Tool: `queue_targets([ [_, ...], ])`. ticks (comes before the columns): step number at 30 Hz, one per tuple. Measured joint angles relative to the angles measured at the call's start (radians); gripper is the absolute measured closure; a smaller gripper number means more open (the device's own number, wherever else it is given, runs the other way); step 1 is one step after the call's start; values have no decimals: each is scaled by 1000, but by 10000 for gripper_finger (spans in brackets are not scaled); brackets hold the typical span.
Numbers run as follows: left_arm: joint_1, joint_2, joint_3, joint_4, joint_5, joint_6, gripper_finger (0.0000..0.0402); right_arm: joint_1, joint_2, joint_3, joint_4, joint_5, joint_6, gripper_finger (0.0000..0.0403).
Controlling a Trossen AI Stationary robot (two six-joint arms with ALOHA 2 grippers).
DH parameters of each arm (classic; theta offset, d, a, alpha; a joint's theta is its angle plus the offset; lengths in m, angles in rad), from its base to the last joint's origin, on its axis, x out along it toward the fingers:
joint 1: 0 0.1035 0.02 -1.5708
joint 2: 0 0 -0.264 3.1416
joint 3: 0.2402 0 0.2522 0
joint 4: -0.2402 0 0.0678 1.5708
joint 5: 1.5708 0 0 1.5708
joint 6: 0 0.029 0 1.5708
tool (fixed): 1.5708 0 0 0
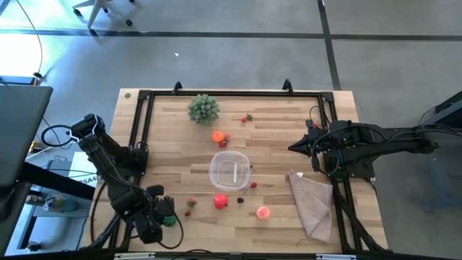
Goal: Pick and placing Produce into tupperware
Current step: Put the watermelon into the transparent container
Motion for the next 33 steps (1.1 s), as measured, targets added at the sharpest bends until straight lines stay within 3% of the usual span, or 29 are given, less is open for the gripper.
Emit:
queue_targets([
  [10,0,32,0,62,-35,76,347,0,0,0,0,0,0,403],
  [23,0,83,-6,31,-49,107,220,0,0,0,0,0,0,403],
  [33,0,83,-65,99,-39,21,141,0,0,0,0,0,0,403],
])
